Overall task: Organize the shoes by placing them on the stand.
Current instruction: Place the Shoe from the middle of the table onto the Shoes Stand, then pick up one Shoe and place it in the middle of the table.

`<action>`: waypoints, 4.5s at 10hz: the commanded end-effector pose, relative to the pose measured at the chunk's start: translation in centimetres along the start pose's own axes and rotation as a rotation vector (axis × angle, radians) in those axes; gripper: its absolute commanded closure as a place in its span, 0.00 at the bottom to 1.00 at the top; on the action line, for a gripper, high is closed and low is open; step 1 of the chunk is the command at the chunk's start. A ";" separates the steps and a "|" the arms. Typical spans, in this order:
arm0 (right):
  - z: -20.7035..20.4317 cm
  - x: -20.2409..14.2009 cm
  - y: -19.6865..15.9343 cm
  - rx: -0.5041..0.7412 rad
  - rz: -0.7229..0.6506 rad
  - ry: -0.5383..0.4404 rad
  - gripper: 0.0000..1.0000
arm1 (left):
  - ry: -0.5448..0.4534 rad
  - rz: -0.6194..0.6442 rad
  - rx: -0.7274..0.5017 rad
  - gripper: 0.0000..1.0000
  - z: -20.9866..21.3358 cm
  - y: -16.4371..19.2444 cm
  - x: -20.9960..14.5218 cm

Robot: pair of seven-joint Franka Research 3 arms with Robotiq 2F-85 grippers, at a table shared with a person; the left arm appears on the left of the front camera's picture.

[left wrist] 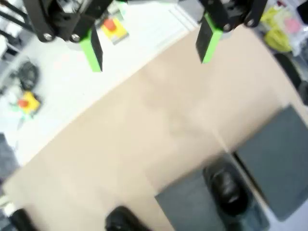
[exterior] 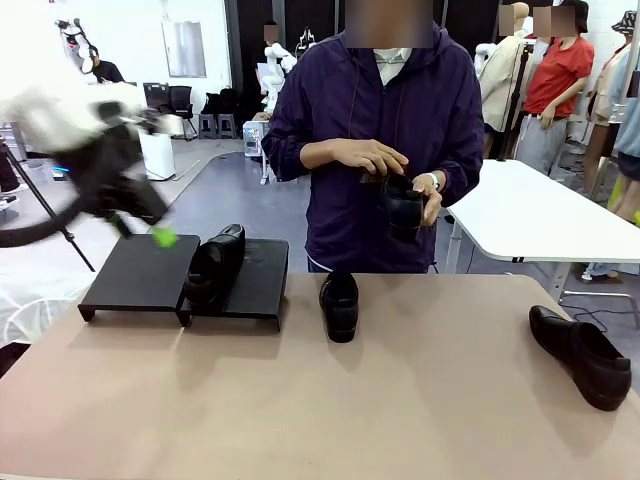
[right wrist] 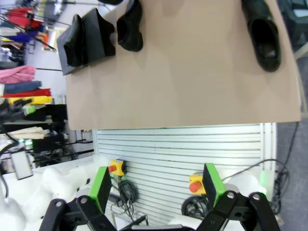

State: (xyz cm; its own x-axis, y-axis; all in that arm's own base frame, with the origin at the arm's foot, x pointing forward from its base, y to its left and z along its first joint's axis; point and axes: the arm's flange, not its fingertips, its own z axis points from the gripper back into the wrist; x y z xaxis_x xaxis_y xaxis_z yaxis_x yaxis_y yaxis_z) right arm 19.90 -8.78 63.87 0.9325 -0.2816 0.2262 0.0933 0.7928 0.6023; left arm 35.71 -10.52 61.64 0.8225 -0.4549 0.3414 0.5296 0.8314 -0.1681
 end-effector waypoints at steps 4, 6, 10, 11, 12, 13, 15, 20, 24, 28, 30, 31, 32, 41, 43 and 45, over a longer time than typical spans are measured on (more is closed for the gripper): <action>0.3 0.1 0.3 0.024 0.012 0.000 0.00 | -0.388 0.193 -0.178 0.00 9.5 6.2 -13.9; 0.3 0.1 0.3 0.024 0.012 0.000 0.00 | -0.244 0.216 -0.143 0.00 11.1 6.2 -12.7; 0.3 0.1 0.3 0.024 0.012 0.000 0.00 | -0.244 0.216 -0.143 0.00 11.1 6.2 -12.7; 0.3 0.1 0.3 0.024 0.012 0.000 0.00 | -0.244 0.216 -0.143 0.00 11.1 6.2 -12.7; 0.3 0.1 0.3 0.024 0.012 0.000 0.00 | -0.244 0.216 -0.143 0.00 11.1 6.2 -12.7; 0.3 0.1 0.3 0.024 0.012 0.000 0.00 | -0.244 0.216 -0.143 0.00 11.1 6.2 -12.7; 0.3 0.1 0.3 0.024 0.012 0.000 0.00 | -0.244 0.216 -0.143 0.00 11.1 6.2 -12.7; -10.8 3.5 -1.2 -0.496 0.202 0.116 0.00 | -0.244 0.216 -0.143 0.00 11.1 6.2 -12.7; -11.5 1.1 -3.9 -0.380 0.170 0.022 0.00 | -0.244 0.216 -0.143 0.00 11.1 6.2 -12.7; -13.6 5.3 -4.4 -0.505 0.238 0.043 0.00 | -0.244 0.216 -0.143 0.00 11.1 6.2 -12.7; -15.4 9.9 -5.8 -0.508 0.335 0.073 0.00 | -0.244 0.216 -0.143 0.00 11.1 6.2 -12.7; -16.7 12.2 -6.7 -0.498 0.346 0.096 0.00 | -0.244 0.216 -0.143 0.00 11.1 6.2 -12.7; -17.5 13.8 -7.5 -0.513 0.346 0.079 0.00 | -0.244 0.216 -0.143 0.00 11.1 6.2 -12.7; -26.0 17.2 -13.6 -0.516 0.440 0.149 0.00 | -0.244 0.216 -0.143 0.00 11.1 6.2 -12.7; -26.8 17.4 -14.5 -0.517 0.422 0.181 0.00 | -0.244 0.216 -0.143 0.00 11.1 6.2 -12.7; -27.3 17.2 -14.7 -0.512 0.408 0.201 0.00 | -0.244 0.216 -0.143 0.00 11.1 6.2 -12.7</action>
State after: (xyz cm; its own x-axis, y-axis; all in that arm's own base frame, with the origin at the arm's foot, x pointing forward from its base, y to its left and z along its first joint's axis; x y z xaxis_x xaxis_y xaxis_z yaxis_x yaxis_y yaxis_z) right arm 43.68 -10.05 37.95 0.9753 0.1422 0.1690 -0.1490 0.9884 0.0285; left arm 26.35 3.64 66.37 0.8583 -0.1506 0.4905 0.3699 0.8441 -0.3881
